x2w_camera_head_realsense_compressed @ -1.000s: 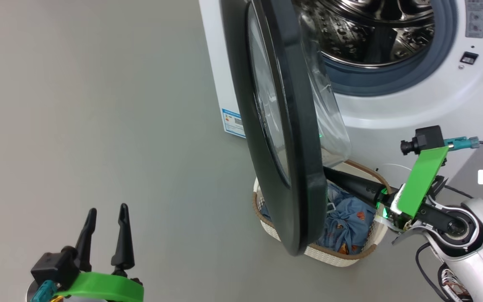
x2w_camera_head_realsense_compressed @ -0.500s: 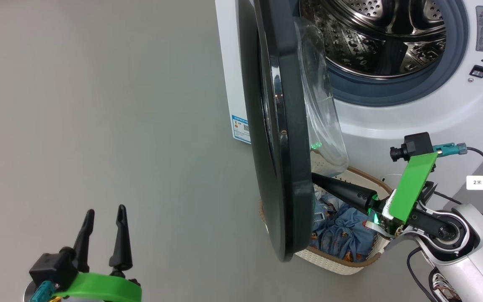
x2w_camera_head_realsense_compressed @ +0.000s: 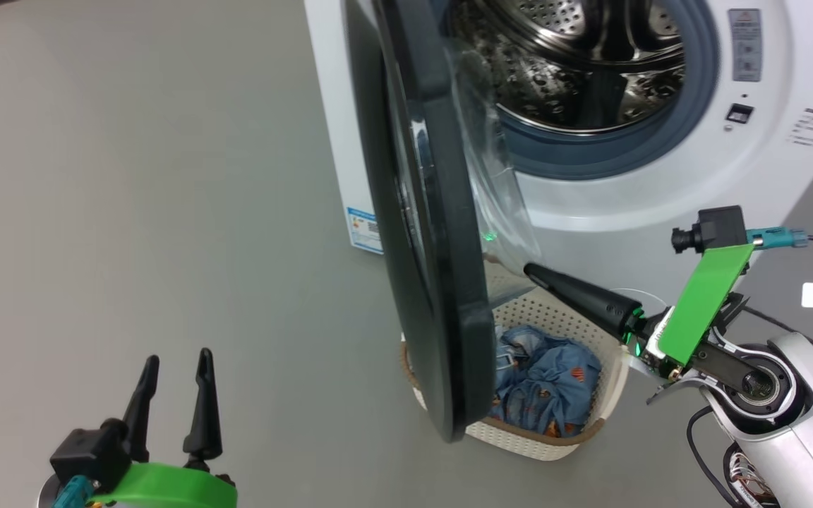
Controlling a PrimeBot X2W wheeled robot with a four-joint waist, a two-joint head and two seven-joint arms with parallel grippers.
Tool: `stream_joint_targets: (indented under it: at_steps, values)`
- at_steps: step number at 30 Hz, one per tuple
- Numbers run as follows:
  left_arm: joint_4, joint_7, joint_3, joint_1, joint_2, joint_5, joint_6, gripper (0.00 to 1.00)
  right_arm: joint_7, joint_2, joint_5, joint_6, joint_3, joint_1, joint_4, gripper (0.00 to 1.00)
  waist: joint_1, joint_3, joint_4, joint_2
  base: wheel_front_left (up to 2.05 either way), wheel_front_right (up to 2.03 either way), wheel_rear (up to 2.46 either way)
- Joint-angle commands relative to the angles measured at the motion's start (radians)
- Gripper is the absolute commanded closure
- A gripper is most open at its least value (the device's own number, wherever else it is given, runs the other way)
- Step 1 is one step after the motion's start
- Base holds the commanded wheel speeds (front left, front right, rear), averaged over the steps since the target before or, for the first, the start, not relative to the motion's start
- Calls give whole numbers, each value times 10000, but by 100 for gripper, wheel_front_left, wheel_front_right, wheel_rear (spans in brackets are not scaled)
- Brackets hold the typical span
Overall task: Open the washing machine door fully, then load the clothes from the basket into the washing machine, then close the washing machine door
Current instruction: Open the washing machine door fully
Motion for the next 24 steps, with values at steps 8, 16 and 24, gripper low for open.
stream_joint_targets:
  at_steps: [8,16,24]
  values:
    - [-505,-12,163,101,353,36,121,0,-1747,-433,-1495,60,258,284,-1335,0,0,-449,-1307,-1,0,0,0]
    - [-870,124,110,347,498,-17,155,0,-4090,-1099,-2847,60,684,518,-1815,0,0,-543,-2262,-1,0,0,0]
    - [-1069,141,43,508,528,-50,239,0,-6499,-1640,-3929,60,1175,805,-1373,0,0,-497,-2989,-1,0,0,0]
